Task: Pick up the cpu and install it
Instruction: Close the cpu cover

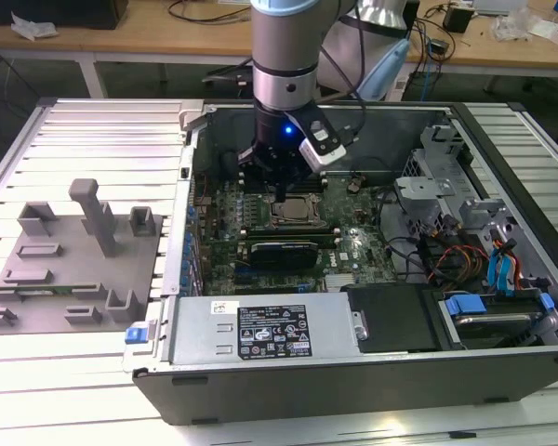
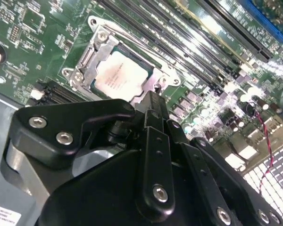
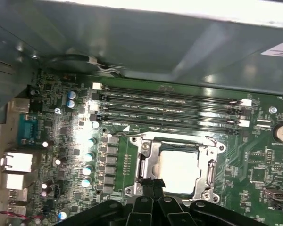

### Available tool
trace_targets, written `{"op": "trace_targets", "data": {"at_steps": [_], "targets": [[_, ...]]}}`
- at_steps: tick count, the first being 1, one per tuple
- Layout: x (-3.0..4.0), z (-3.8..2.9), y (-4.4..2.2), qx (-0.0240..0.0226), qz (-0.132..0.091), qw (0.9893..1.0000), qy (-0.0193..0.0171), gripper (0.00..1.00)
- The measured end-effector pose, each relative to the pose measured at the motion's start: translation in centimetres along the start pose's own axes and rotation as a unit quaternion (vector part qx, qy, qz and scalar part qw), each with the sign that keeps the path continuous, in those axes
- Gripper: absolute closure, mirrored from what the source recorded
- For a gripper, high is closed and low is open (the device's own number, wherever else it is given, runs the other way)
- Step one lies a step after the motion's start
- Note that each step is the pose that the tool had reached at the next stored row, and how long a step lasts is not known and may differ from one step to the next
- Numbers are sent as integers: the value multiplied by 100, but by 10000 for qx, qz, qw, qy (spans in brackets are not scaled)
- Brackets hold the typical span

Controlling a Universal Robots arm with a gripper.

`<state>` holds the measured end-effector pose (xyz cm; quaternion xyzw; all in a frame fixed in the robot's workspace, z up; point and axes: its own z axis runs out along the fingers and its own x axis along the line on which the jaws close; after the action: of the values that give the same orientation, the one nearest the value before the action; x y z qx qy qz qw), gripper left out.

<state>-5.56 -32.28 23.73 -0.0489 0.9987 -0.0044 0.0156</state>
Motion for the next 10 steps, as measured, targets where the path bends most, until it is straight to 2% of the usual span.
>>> {"op": "trace_targets", "data": {"at_steps": [10], "targets": [[-199,7,-19,0,0,10000,0,89]]}}
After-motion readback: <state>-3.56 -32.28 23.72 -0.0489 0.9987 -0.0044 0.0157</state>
